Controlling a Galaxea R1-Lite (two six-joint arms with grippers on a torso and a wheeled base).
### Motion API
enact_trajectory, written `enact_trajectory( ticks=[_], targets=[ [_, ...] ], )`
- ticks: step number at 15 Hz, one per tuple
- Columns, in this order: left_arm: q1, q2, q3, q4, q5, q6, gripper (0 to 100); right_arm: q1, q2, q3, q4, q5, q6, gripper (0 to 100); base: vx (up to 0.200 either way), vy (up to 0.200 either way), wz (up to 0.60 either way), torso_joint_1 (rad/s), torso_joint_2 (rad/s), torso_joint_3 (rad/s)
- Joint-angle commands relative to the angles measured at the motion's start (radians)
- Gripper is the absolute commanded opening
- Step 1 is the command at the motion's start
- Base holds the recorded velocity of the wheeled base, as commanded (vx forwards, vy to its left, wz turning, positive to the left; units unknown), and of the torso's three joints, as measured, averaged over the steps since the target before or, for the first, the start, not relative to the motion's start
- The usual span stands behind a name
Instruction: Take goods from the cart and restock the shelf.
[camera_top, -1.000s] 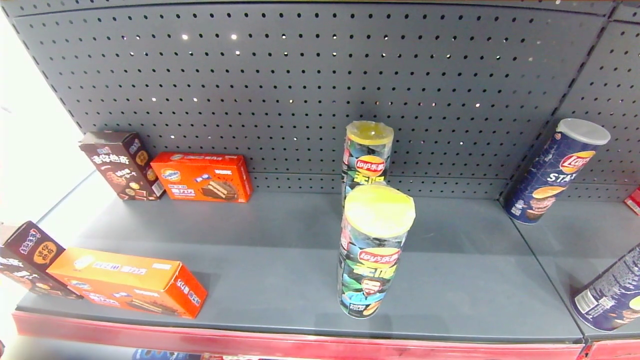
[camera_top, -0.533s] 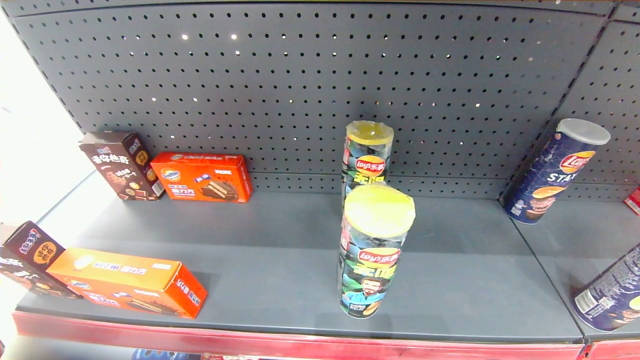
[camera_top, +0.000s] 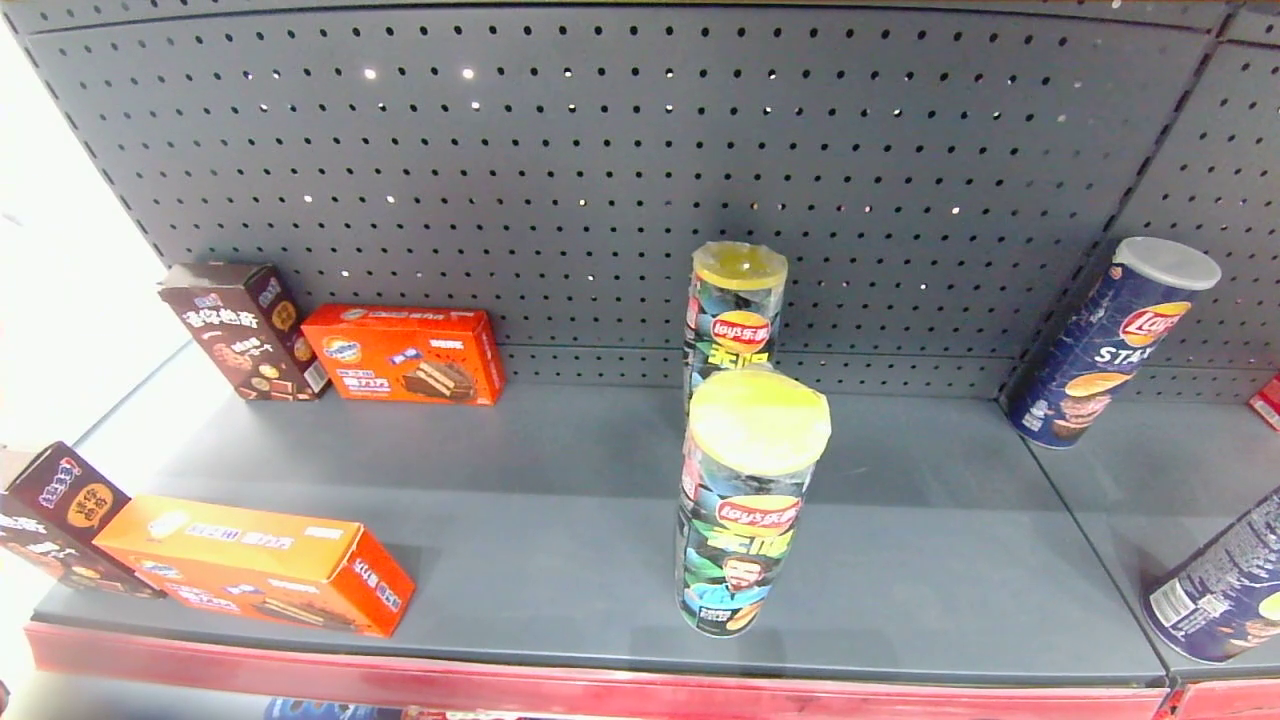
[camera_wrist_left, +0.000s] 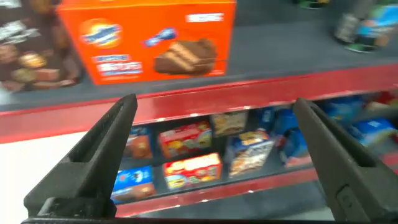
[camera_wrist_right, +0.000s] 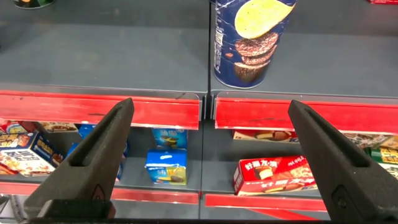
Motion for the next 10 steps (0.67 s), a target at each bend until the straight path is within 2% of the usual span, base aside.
enact_trajectory(
  ticks=[1, 2, 4, 8, 10],
  targets=[
    [0.001, 0.000, 0.001, -0.002, 0.002, -0.002, 100, 0.000, 0.001, 0.000, 0.001, 0.000, -0.001, 100, 0.000, 0.000, 0.00, 0.000, 0.00, 0.000],
    [0.001, 0.000, 0.001, -0.002, 0.001, -0.002, 100, 0.000, 0.001, 0.000, 0.001, 0.000, -0.001, 100, 0.000, 0.000, -0.60, 0.002, 0.01, 0.007],
    [-0.001, 0.000, 0.000, 0.000, -0.001, -0.002, 100, 0.000, 0.001, 0.000, 0.001, 0.000, -0.001, 100, 0.000, 0.000, 0.00, 0.000, 0.00, 0.000],
    [0.001, 0.000, 0.000, -0.003, 0.007, -0.045, 100, 0.000, 0.001, 0.000, -0.001, 0.000, -0.001, 100, 0.000, 0.000, 0.00, 0.000, 0.00, 0.000],
    [0.001, 0.000, 0.000, -0.003, 0.004, -0.047, 100, 0.000, 0.001, 0.000, 0.001, 0.000, -0.001, 100, 0.000, 0.000, 0.00, 0.000, 0.00, 0.000]
  ],
)
